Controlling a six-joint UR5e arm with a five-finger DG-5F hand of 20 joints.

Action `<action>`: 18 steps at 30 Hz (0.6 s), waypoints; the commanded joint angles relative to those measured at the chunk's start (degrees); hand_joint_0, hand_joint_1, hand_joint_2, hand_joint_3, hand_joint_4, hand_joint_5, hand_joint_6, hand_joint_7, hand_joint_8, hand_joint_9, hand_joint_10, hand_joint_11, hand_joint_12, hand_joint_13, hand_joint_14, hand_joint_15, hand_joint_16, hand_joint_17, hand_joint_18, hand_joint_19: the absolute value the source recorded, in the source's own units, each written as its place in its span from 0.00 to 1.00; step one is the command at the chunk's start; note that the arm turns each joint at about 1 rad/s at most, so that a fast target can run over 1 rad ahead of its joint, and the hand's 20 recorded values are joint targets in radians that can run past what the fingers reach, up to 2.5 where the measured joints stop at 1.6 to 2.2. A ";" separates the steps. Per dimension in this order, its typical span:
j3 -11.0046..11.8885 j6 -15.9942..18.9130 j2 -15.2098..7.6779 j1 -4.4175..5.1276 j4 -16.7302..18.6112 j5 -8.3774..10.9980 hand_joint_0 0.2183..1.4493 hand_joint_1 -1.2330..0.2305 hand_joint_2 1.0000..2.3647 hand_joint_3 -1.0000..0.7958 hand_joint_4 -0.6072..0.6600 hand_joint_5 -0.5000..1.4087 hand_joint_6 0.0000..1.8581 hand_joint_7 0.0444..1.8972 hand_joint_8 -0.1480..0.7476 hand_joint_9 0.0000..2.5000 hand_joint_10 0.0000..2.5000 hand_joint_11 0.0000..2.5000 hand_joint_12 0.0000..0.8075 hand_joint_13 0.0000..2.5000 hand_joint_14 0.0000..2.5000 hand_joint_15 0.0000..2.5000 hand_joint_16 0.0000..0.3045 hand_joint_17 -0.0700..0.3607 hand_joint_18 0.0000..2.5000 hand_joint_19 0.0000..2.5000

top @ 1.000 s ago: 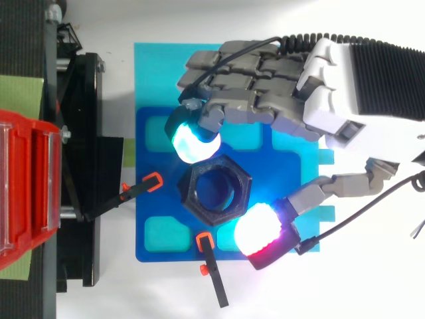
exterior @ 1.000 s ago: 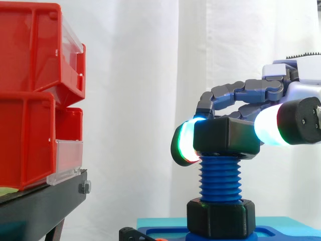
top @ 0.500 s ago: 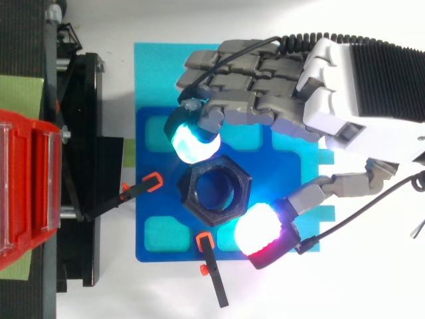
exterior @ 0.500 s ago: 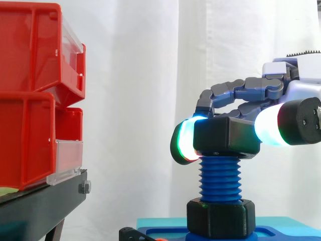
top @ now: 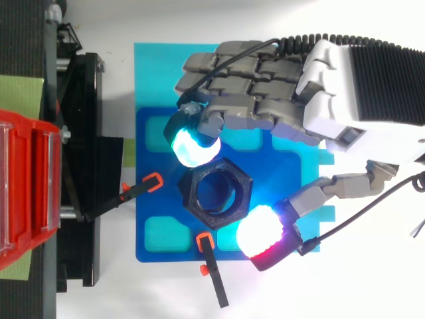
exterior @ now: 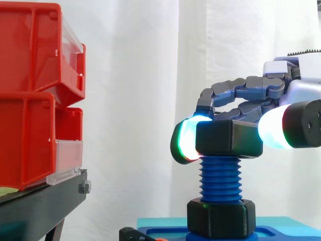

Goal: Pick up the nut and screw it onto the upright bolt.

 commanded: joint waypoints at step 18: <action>0.00 -0.84 -0.09 -0.72 0.95 -0.37 0.25 0.40 0.00 0.28 0.66 0.16 0.27 0.57 0.50 0.19 0.00 0.02 0.42 0.15 0.00 0.00 0.17 0.43 0.15 0.00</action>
